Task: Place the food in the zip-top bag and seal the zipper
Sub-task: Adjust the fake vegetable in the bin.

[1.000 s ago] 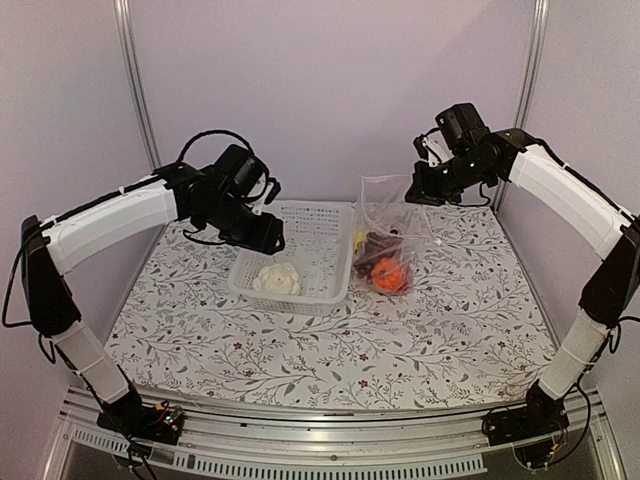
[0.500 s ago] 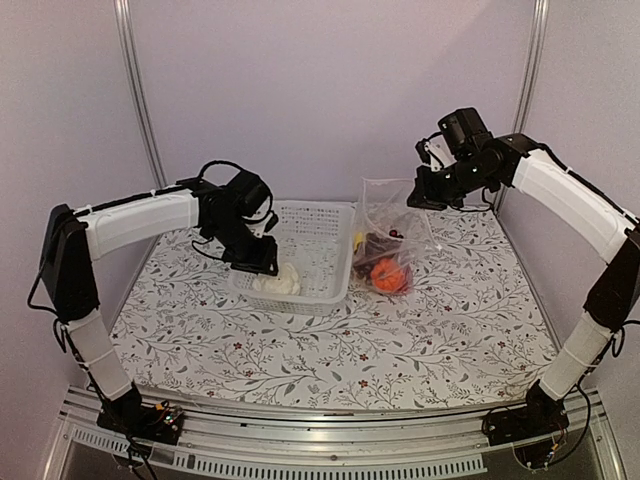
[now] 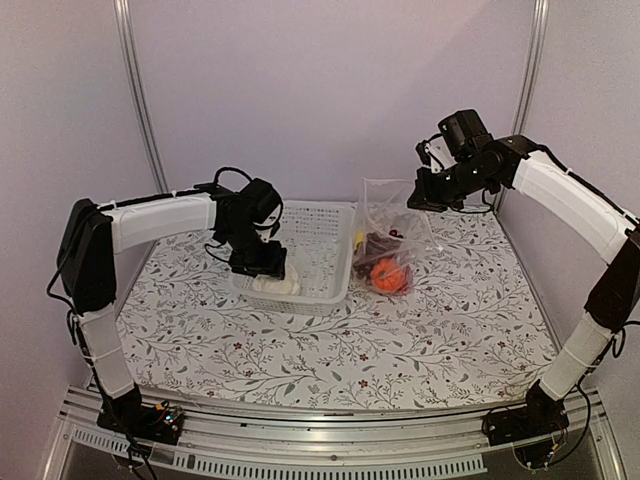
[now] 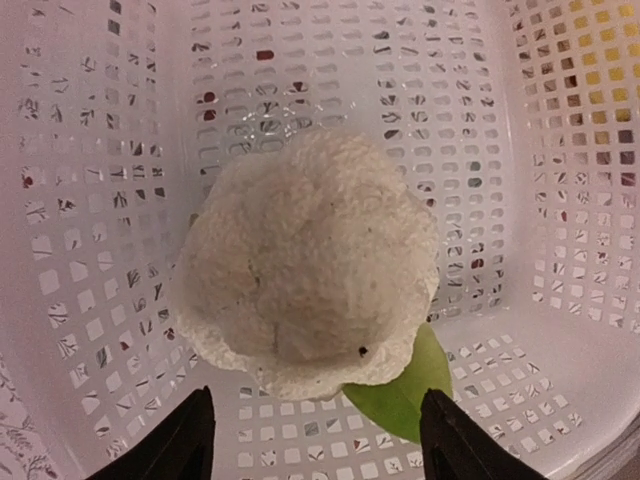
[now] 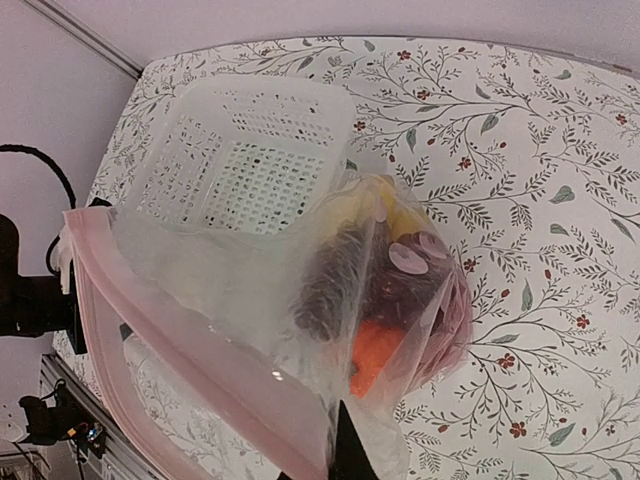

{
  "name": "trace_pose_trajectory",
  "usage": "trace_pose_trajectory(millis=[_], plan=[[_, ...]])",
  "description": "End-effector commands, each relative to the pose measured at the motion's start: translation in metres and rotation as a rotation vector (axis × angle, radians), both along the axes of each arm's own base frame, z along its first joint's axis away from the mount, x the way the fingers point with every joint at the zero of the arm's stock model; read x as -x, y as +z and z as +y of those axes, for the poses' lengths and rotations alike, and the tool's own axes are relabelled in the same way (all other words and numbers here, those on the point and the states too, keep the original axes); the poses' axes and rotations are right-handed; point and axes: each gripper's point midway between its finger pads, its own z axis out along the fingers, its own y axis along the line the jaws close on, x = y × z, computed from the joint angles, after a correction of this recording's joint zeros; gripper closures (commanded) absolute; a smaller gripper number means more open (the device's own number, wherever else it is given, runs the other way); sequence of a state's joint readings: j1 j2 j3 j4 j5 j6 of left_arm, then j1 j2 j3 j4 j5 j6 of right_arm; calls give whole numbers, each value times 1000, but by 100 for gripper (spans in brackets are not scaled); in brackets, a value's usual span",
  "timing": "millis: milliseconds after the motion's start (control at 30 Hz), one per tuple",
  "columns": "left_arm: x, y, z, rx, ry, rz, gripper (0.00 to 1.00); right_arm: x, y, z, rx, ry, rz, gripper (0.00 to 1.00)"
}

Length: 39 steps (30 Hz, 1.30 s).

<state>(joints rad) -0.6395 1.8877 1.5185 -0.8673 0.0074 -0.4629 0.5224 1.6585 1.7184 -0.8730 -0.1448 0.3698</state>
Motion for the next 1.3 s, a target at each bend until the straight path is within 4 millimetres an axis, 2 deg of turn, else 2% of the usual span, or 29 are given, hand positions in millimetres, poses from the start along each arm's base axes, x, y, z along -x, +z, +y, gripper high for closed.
trace_pose_trajectory(millis=[0, 133, 300, 400, 600, 700, 867, 1000, 1133, 1267], plan=[[-1, -3, 7, -19, 79, 18, 30, 4, 12, -4, -13, -1, -32, 100], [3, -4, 9, 11, 181, 46, 30, 4, 13, -3, -18, 3, -34, 100], [-2, 5, 19, 57, 326, -17, 31, 4, 12, 0, -25, 12, -24, 100], [-2, -6, 22, 67, 393, 2, 37, 3, 11, 1, -28, 16, -23, 100], [-12, -33, 19, 82, 467, 24, 39, 3, 10, 2, -25, 24, -19, 100], [-25, -37, 7, 109, 450, 16, 36, 3, 10, 2, -17, 27, -23, 100], [-55, -20, -26, 170, 316, -47, 25, 3, 8, -1, -4, 26, -22, 100], [-70, -17, -45, 164, 211, -61, 18, 2, 9, -4, -4, 20, -23, 100], [-79, -10, -55, 158, 166, -76, 15, 1, 10, -7, -2, 13, -27, 100], [-88, 7, -47, 96, 135, -161, 14, 0, 10, -9, -2, 8, -28, 100]])
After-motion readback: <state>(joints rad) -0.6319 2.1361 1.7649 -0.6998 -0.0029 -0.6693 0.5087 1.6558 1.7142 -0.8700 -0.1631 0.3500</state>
